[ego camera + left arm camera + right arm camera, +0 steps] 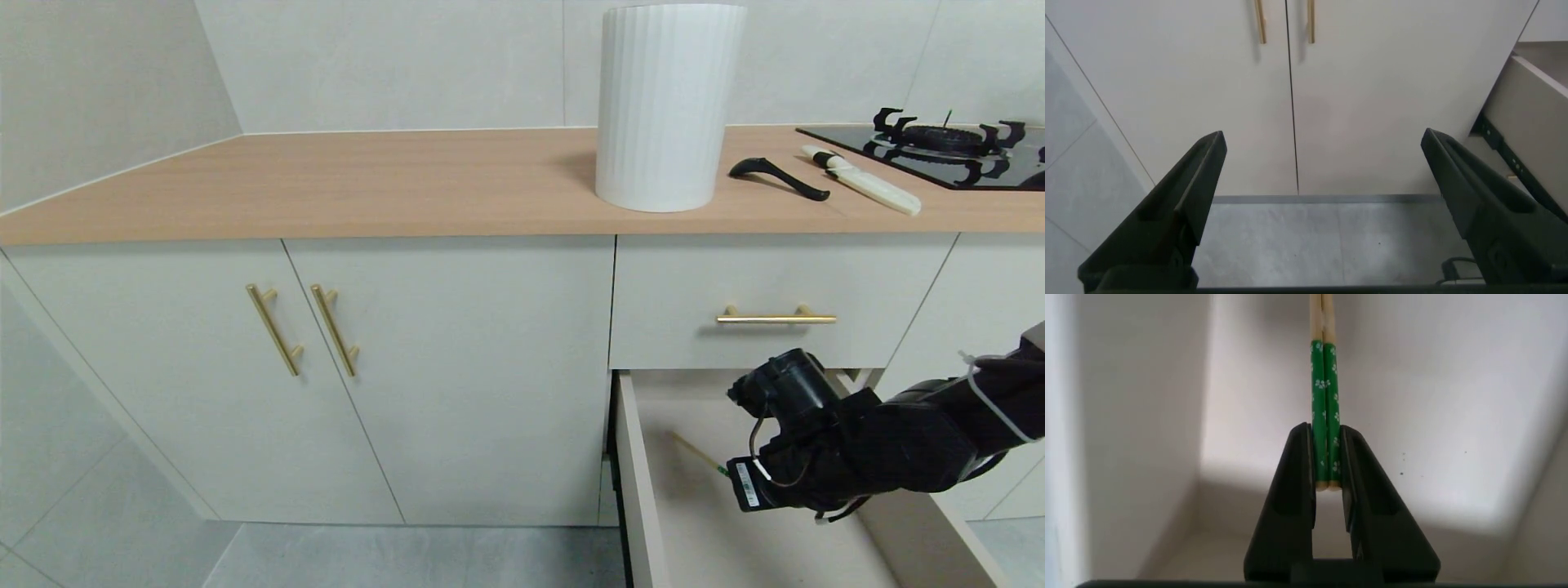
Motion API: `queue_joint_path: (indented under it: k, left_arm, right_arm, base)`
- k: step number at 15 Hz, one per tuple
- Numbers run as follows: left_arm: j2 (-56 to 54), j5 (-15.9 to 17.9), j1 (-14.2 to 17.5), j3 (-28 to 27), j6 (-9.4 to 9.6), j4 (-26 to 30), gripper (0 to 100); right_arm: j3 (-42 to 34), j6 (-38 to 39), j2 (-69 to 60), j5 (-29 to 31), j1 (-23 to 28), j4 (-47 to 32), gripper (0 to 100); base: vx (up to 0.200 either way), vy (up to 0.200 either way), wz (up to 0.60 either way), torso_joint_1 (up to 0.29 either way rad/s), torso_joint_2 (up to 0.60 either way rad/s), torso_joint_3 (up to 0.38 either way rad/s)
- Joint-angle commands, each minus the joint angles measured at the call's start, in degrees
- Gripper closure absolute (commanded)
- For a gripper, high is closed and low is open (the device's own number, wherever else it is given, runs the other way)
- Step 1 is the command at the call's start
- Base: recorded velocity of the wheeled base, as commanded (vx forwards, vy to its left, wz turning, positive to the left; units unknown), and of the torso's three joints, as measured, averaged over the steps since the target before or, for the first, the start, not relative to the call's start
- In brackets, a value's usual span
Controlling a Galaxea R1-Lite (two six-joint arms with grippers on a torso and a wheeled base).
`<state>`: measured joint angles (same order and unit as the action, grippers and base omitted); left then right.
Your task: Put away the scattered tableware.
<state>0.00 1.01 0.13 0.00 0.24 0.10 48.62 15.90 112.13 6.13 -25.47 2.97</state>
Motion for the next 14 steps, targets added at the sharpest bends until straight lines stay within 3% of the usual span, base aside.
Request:
queue_joint_path:
  k: [1,9,14]
  left_arm:
    - [0.00,0.04,0.04,0.00,0.02,-0.01,0]
    - [0.00,0.04,0.04,0.00,0.02,-0.01,0]
    - [0.00,0.04,-0.05,0.00,0.02,-0.01,0]
  right_arm:
    - [-0.28,0.01,3.27,0.11,-0.11,0.10,100]
    - [-0.19,1.51,11.80,0.11,-2.22,2.91,100]
    - [-0.28,2.21,18.21,1.60,-2.22,9.86,100]
  base:
    - [0.000,0.000,0.00,0.000,0.00,0.000]
    - [0.000,0.000,0.00,0.000,0.00,0.000]
    - [0.000,0.000,0.00,0.000,0.00,0.000]
